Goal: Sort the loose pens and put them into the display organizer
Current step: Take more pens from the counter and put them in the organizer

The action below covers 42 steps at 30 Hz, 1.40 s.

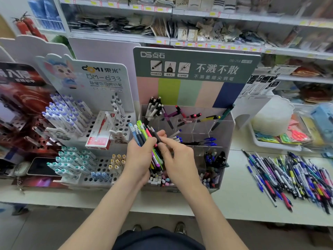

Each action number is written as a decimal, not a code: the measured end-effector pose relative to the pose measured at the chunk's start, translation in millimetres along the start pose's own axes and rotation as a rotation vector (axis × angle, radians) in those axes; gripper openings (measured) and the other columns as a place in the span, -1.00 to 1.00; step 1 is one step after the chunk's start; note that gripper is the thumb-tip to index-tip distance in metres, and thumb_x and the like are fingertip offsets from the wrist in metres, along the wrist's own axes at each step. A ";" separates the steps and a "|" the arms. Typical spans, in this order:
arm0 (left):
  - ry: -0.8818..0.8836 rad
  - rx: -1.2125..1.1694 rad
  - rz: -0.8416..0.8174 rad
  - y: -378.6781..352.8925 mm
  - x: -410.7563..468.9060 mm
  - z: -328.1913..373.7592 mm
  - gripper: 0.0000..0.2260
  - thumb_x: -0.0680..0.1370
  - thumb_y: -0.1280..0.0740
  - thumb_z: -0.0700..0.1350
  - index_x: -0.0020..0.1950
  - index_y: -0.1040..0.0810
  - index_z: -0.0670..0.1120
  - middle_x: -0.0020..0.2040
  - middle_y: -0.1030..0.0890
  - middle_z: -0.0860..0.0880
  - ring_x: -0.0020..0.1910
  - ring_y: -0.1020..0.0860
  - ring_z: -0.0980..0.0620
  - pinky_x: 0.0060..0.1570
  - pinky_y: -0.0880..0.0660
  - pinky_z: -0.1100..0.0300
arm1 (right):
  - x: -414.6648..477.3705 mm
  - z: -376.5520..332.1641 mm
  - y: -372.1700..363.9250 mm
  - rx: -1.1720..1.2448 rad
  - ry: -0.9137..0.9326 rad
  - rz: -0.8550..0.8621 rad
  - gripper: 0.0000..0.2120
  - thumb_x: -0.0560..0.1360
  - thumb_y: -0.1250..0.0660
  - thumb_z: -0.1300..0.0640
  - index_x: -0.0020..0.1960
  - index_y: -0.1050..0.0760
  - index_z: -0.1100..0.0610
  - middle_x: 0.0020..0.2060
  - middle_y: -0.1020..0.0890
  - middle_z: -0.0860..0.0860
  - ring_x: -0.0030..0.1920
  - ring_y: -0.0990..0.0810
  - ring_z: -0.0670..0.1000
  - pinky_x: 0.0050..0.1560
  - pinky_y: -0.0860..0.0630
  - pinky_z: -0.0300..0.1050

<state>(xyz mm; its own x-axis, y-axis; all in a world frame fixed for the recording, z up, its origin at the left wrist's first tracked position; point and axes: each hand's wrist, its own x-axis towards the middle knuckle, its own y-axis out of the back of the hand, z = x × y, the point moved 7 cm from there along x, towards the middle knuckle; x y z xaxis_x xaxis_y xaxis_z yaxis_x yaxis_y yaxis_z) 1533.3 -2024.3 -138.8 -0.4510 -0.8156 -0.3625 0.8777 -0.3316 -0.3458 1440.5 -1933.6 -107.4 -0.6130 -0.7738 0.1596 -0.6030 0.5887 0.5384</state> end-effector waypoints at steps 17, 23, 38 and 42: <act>-0.107 0.427 -0.059 -44.0 -1.5 16.5 -0.94 0.54 -0.39 -0.24 -0.03 -0.65 -0.15 -0.15 -0.69 -0.19 -0.13 -0.67 -0.11 0.05 -0.69 -0.26 | 4.5 21.4 52.6 -0.105 -0.058 -0.108 -0.65 0.76 -0.20 0.05 0.52 -0.47 -0.04 0.07 -0.68 -0.11 -0.01 -0.61 -0.18 -0.01 -0.47 -0.36; -0.062 0.402 -0.228 -87.6 -6.8 6.4 -0.85 0.62 -0.30 -0.36 0.18 -0.54 -0.25 -0.03 -0.75 -0.07 -0.07 -0.77 -0.09 0.01 -0.71 -0.14 | 8.5 31.8 105.2 -0.282 -0.022 -0.076 -0.62 0.76 -0.15 0.11 0.56 -0.40 0.06 0.26 -0.61 0.00 0.20 -0.56 -0.01 0.21 -0.47 -0.12; 0.060 0.308 -0.280 -136.4 -7.1 -24.8 -0.77 0.66 -0.30 -0.35 0.30 -0.54 -0.22 0.00 -0.77 -0.15 -0.04 -0.77 -0.20 -0.12 -0.70 0.03 | 92.9 55.7 204.6 -0.588 -0.128 -0.203 -0.66 0.72 -0.21 0.14 0.44 -0.57 0.13 0.30 -0.65 0.13 0.26 -0.59 0.17 0.12 -0.41 -0.10; 0.070 0.299 -0.278 -137.6 -5.6 -28.6 -0.76 0.66 -0.31 -0.35 0.32 -0.53 -0.20 0.00 -0.78 -0.13 -0.03 -0.77 -0.17 -0.11 -0.70 0.03 | 118.6 55.3 199.8 -0.620 -0.079 -0.212 -0.68 0.64 -0.28 0.25 0.33 -0.66 0.17 0.20 -0.71 0.12 0.21 -0.64 0.16 0.10 -0.41 -0.21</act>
<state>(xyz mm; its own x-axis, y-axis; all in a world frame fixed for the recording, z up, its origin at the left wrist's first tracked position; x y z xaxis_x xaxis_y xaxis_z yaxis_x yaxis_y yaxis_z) 1410.4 -1960.6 -113.9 -0.6781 -0.6450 -0.3523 0.7249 -0.6660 -0.1759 1219.1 -1894.8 -26.6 -0.5629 -0.8249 -0.0511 -0.3233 0.1628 0.9322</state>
